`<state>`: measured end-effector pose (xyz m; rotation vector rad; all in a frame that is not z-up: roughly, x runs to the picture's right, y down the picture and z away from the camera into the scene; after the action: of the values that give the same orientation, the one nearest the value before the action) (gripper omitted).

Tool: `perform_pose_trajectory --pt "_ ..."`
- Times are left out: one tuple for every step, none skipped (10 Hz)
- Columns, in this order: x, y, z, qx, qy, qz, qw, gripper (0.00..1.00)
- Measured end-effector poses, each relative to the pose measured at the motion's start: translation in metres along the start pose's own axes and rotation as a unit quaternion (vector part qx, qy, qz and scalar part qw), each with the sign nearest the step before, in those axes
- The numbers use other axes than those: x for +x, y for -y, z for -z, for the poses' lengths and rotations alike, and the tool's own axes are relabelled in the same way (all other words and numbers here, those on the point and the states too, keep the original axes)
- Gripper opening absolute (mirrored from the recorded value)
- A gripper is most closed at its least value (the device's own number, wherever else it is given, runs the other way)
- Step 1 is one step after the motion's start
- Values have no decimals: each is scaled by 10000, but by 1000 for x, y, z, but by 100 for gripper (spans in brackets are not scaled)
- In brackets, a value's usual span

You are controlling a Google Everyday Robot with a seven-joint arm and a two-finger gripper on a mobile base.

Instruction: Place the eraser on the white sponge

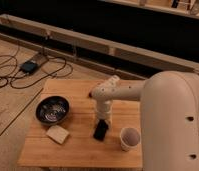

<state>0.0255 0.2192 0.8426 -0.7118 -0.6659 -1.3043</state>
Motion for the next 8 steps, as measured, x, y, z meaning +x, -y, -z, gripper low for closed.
perform_pose_trajectory --pt "0 2 3 16 2 67 10000 24" --pt "0 4 6 39 9 131 9999 16" --pt "-2 8 9 57 37 233 9997 5" --pt "-4 13 10 67 73 345 9994 0" --pt "-5 18 12 78 97 473 9988 0" --pt "-7 26 16 98 121 700 9974 0" --pt "-9 41 21 151 139 1027 9945 0" --pt "-10 54 26 189 155 1313 9910 0"
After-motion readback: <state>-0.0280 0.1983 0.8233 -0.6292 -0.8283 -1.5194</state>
